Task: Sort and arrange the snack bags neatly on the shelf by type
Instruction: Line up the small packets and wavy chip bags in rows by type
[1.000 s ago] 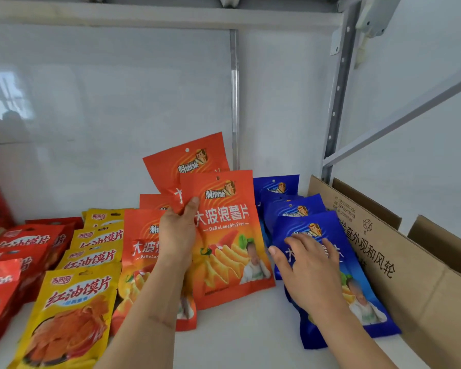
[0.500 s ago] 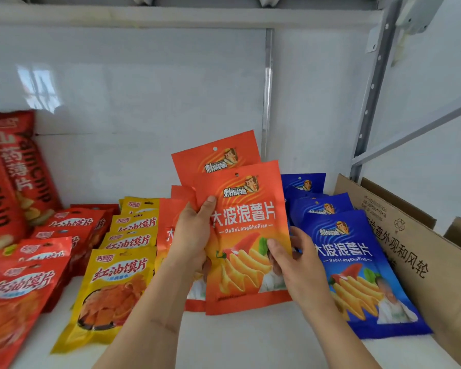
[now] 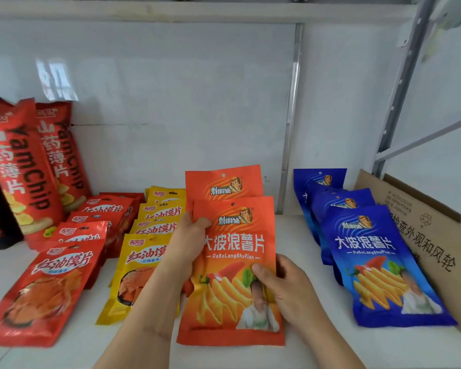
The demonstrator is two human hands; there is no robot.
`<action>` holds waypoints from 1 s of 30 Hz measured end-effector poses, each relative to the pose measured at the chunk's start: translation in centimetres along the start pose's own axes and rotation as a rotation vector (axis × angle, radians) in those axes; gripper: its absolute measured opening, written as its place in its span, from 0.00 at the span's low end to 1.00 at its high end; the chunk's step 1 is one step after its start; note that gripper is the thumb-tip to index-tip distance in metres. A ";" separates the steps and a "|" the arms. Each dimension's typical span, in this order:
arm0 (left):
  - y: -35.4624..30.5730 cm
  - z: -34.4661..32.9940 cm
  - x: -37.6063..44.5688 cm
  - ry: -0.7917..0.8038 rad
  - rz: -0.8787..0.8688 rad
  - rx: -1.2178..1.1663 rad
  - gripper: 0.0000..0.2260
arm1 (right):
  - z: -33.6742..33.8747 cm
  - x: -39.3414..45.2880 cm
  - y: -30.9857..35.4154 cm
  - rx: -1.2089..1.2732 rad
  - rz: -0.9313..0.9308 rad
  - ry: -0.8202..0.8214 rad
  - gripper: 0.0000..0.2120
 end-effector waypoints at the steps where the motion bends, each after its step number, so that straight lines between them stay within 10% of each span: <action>1: 0.2 0.5 0.2 -0.039 -0.016 0.060 0.11 | -0.4 0.0 -0.2 -0.052 -0.007 0.024 0.19; 8: 0.5 1.0 0.2 -0.215 -0.297 0.592 0.26 | -1.2 0.5 -0.8 -0.461 -0.011 -0.048 0.15; 15: 2.2 -0.3 1.6 -0.119 -0.180 0.515 0.35 | -1.5 0.6 0.1 -0.693 -0.003 -0.127 0.22; 30: 8.4 -2.1 7.9 -0.076 0.125 0.264 0.58 | 0.2 3.3 -0.5 -0.158 -0.069 -0.080 0.26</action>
Point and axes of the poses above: each hand's wrist, its own x-axis towards the middle knuckle, its own z-axis out of the back of the hand, y = z × x, the point moved 6 cm from there along x, towards the middle knuckle, and after that the axes turned 5 degrees about -y, right-handed, at the moved point
